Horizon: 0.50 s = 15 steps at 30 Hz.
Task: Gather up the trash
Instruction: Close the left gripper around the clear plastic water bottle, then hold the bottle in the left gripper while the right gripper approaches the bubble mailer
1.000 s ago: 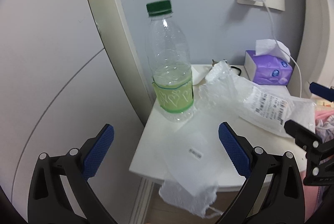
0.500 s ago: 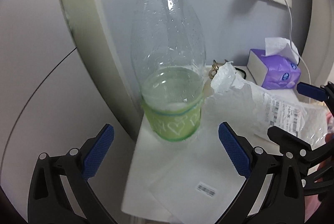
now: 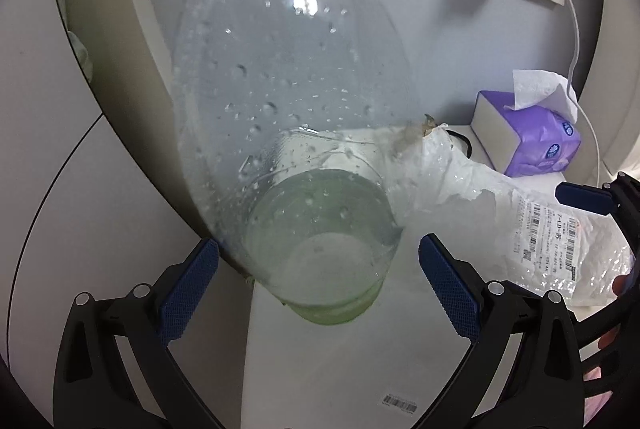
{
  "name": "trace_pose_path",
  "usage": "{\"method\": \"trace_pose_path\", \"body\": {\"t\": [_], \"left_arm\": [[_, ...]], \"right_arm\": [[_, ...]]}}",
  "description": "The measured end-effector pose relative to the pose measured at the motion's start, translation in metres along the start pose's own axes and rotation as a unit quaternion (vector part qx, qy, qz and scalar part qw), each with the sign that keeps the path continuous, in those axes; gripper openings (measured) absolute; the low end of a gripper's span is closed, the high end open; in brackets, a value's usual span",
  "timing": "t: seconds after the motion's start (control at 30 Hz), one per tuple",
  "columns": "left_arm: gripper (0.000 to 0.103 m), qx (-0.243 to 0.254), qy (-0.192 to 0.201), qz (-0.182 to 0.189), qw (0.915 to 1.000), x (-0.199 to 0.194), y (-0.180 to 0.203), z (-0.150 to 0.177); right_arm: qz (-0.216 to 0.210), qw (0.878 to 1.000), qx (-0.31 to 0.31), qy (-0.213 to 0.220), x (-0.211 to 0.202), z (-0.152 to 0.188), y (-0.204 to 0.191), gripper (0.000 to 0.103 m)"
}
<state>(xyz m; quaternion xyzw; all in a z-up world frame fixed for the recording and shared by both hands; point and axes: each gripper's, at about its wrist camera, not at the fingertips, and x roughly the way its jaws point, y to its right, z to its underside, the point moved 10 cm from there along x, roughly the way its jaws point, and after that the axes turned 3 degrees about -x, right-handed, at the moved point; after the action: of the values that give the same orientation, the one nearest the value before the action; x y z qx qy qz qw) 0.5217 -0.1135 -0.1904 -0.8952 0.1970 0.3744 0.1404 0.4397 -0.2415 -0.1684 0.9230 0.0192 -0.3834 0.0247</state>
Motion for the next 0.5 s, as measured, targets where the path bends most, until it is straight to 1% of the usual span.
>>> {"method": "trace_pose_path", "body": {"t": [0.17, 0.3, 0.37, 0.43, 0.5], "left_arm": [[0.097, -0.015, 0.009, 0.007, 0.9998, 0.005, -0.003, -0.002], [0.097, -0.01, 0.008, 0.011, 0.9999, 0.008, -0.002, 0.002], [0.094, -0.005, 0.008, 0.011, 0.9999, 0.008, -0.002, 0.004], [0.086, 0.0, 0.007, 0.011, 0.9999, 0.007, -0.002, 0.007], [0.086, 0.001, 0.007, 0.011, 0.9999, 0.007, -0.004, 0.008]], "right_arm": [[0.006, 1.0, -0.003, -0.005, 0.009, -0.002, 0.003, 0.096], [0.003, 1.0, -0.003, -0.009, 0.019, -0.006, 0.004, 0.096], [0.0, 1.0, -0.004, -0.008, 0.021, -0.007, 0.002, 0.096], [-0.004, 1.0, -0.007, -0.009, 0.024, -0.008, -0.002, 0.096], [-0.007, 1.0, -0.01, -0.009, 0.027, -0.009, -0.006, 0.096]]}}
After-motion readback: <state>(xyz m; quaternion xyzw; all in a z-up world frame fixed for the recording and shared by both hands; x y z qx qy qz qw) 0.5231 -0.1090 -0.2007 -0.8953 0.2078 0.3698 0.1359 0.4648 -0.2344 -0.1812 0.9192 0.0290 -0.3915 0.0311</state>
